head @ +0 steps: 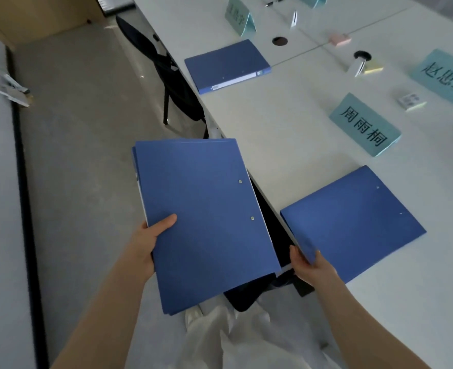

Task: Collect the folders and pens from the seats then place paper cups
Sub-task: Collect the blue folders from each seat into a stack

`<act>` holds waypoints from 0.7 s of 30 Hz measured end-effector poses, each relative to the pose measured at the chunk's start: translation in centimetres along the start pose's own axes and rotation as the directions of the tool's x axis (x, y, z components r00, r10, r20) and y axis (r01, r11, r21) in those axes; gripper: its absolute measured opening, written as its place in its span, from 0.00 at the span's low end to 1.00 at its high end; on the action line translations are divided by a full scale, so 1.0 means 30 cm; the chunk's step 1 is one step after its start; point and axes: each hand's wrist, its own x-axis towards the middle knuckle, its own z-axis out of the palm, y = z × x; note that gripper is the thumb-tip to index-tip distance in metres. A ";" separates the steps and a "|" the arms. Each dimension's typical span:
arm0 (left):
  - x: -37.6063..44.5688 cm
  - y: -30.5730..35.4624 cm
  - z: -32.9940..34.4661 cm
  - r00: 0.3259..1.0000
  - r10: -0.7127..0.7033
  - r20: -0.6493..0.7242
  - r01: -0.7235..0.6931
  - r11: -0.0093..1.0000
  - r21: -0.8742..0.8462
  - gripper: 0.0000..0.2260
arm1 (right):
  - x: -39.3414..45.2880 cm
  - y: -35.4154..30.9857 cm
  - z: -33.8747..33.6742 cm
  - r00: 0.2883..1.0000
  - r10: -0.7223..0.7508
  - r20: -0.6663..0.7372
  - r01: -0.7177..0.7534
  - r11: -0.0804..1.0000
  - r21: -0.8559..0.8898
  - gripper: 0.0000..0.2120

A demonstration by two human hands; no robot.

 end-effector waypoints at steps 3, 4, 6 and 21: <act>0.061 0.022 -0.032 1.000 -0.012 -0.005 0.012 1.000 0.014 0.15 | 0.030 0.042 0.009 0.996 -0.092 0.000 0.092 0.995 -0.043 0.17; 0.081 0.030 -0.044 1.000 -0.019 0.003 0.019 1.000 0.022 0.15 | 0.029 0.062 0.014 0.992 -0.125 0.009 0.125 0.991 -0.045 0.16; 0.109 0.044 -0.061 0.999 -0.030 0.027 0.030 0.999 0.030 0.14 | 0.033 0.093 0.010 0.983 -0.186 0.010 0.186 0.982 -0.021 0.15; 0.188 0.169 -0.201 0.973 -0.058 0.225 0.042 0.996 0.076 0.15 | -0.034 0.213 -0.090 0.810 -0.569 0.145 0.547 0.821 0.163 0.04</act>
